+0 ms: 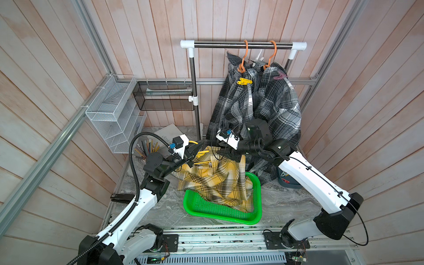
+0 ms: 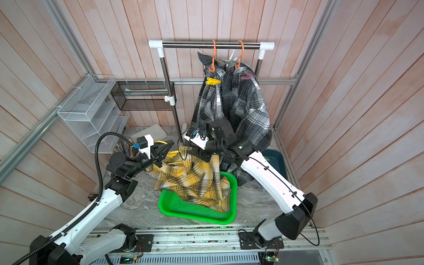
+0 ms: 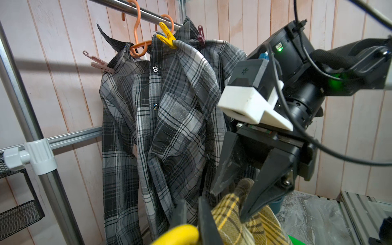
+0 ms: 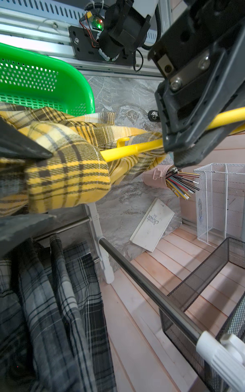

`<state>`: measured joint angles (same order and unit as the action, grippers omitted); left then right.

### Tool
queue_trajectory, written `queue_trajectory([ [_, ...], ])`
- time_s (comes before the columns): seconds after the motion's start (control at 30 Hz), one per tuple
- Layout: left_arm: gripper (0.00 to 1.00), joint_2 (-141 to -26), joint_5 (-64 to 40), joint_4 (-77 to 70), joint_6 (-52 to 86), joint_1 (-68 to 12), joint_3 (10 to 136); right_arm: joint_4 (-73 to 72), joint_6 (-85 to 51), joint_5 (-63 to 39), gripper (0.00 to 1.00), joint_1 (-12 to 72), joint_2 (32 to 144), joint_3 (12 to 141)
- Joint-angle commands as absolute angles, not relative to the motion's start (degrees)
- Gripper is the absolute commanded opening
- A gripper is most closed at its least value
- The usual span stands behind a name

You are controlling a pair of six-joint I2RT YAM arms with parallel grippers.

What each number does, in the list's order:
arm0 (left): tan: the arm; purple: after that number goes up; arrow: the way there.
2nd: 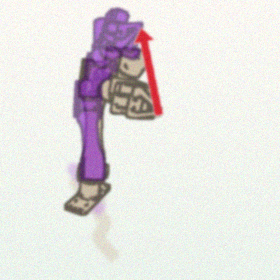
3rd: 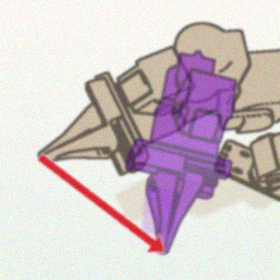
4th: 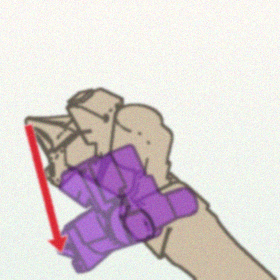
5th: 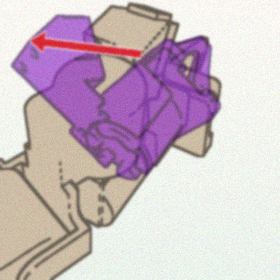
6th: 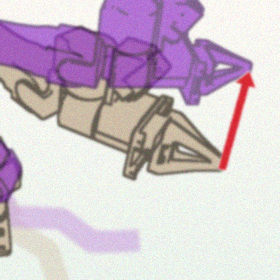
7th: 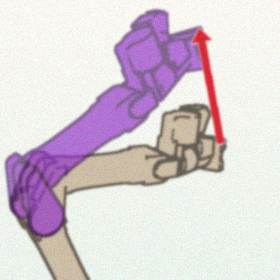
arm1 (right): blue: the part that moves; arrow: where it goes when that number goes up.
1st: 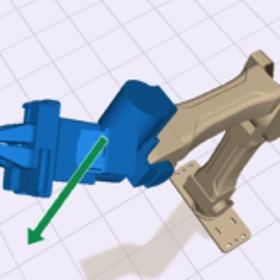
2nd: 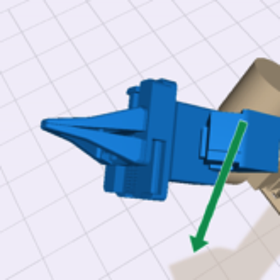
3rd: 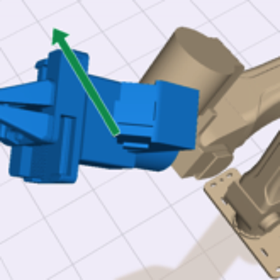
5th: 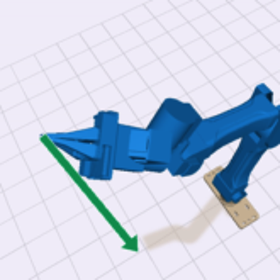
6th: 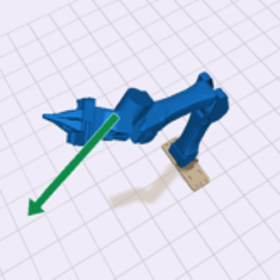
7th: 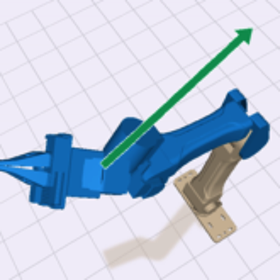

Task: Remove the clothespins securing long-sleeve shirts to the hanger
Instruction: Remove the clamp from the hanger.

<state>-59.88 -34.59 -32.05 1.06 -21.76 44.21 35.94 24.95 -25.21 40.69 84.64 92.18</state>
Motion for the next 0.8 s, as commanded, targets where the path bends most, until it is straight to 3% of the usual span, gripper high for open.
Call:
queue_trajectory([
  [0.0,0.00,-60.02,-37.40,-33.06,0.40,-21.86,46.90,39.36,26.36,-27.73,0.44,40.95,85.87,91.80],
  [0.23,0.00,-60.38,-38.44,-33.56,0.56,-21.62,47.55,39.05,25.68,-27.51,0.47,41.04,85.52,89.35],
  [0.37,0.00,-60.97,-38.98,-34.85,1.49,-21.52,47.77,37.20,24.54,-27.41,0.27,41.05,84.75,87.97],
  [0.47,0.01,-61.26,-38.87,-35.22,2.15,-21.56,47.92,36.40,24.01,-26.91,0.00,41.05,84.25,87.50],
  [0.67,0.34,-60.24,-36.63,-40.12,6.72,-19.99,46.60,33.33,21.85,-23.72,0.00,40.88,81.24,83.50],
  [0.77,0.48,-61.04,-43.06,-47.65,18.01,-13.82,45.66,31.24,20.33,-23.73,0.00,40.48,78.60,80.78],
])
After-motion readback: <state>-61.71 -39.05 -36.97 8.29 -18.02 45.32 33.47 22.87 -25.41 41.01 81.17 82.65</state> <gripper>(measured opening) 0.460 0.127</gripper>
